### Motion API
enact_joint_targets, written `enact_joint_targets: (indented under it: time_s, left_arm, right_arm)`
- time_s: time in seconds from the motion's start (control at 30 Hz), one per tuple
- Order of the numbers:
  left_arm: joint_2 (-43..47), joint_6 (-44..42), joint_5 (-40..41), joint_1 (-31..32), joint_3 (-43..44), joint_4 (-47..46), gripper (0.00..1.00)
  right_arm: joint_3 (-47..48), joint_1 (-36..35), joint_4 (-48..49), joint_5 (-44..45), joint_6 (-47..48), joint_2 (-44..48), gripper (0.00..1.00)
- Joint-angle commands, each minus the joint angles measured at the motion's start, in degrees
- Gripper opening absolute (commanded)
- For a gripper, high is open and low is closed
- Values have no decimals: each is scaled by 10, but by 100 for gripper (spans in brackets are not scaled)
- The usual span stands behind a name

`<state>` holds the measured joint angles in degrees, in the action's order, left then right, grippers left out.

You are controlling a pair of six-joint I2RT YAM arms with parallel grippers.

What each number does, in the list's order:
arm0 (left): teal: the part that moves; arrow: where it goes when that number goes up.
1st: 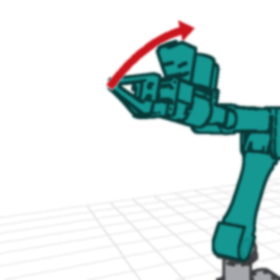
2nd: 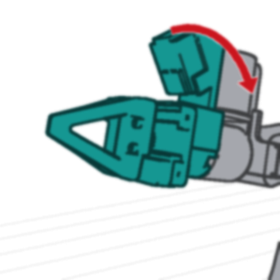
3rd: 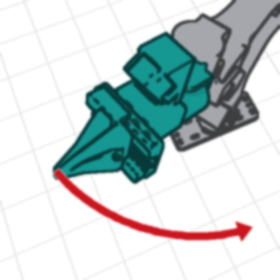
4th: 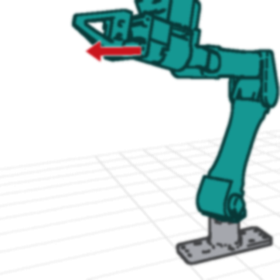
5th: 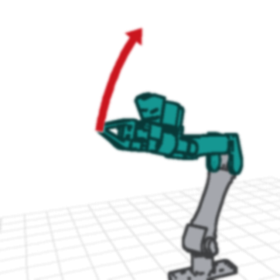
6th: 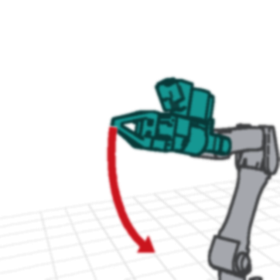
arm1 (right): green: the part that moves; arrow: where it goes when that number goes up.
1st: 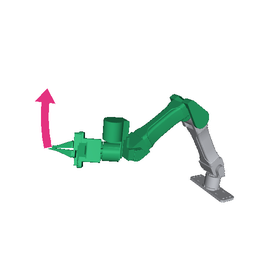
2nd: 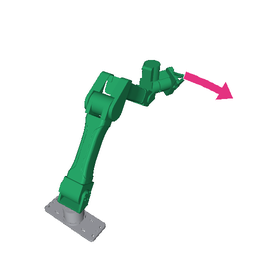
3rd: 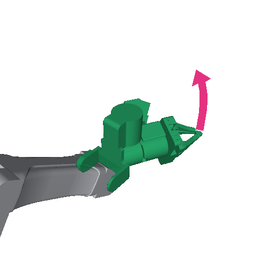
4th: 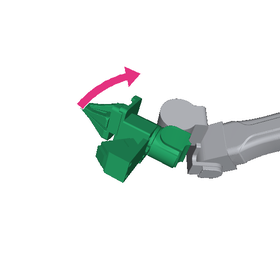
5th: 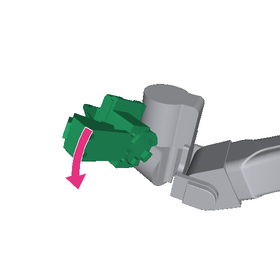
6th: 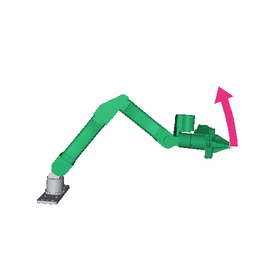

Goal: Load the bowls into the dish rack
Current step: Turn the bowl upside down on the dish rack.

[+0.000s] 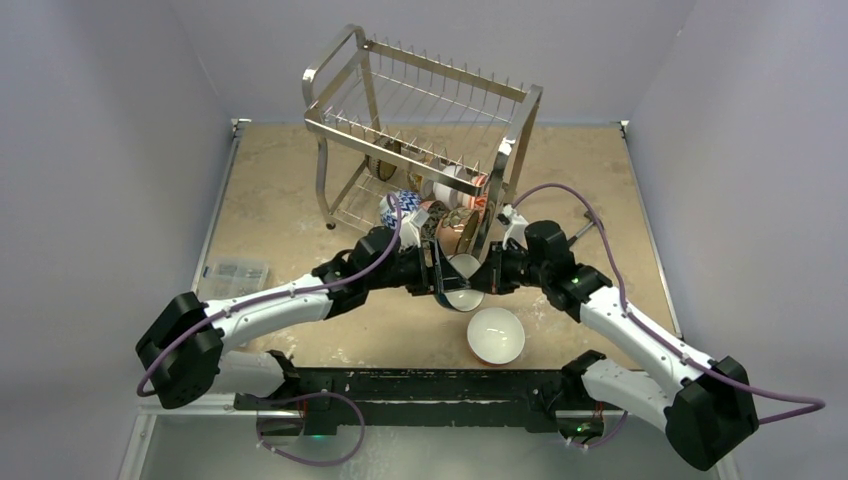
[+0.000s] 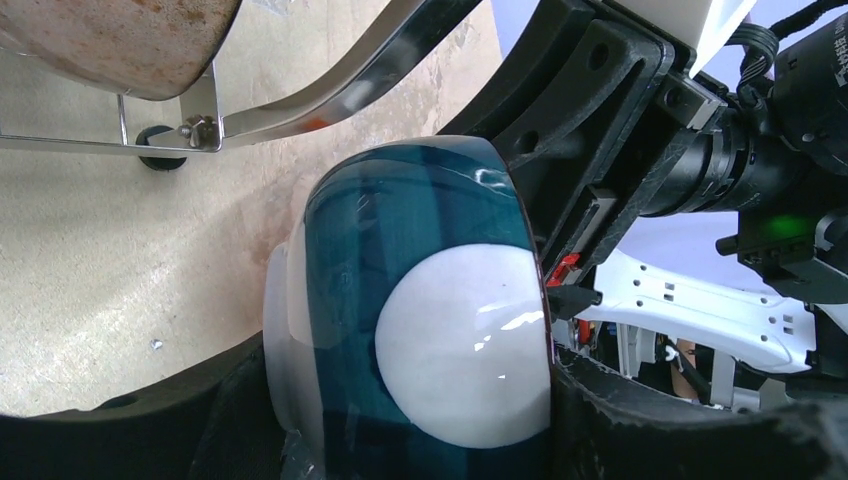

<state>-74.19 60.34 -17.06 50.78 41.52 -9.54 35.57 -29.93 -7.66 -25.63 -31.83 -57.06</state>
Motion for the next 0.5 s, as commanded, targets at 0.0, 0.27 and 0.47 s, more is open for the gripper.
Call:
enact_joint_targets:
  time_s: [0.0,0.27,0.47]
  left_arm:
    - [5,22,-14,0,-7,-34,30]
    - [19,39,-47,-43,-37,-66,0]
    - [55,11,-59,-121,-55,-31,0]
  right_arm:
    - [42,-2,65,-35,-4,14,8]
    - [48,-2,53,-26,1,14,45]
    - [50,-2,44,-13,3,23,65]
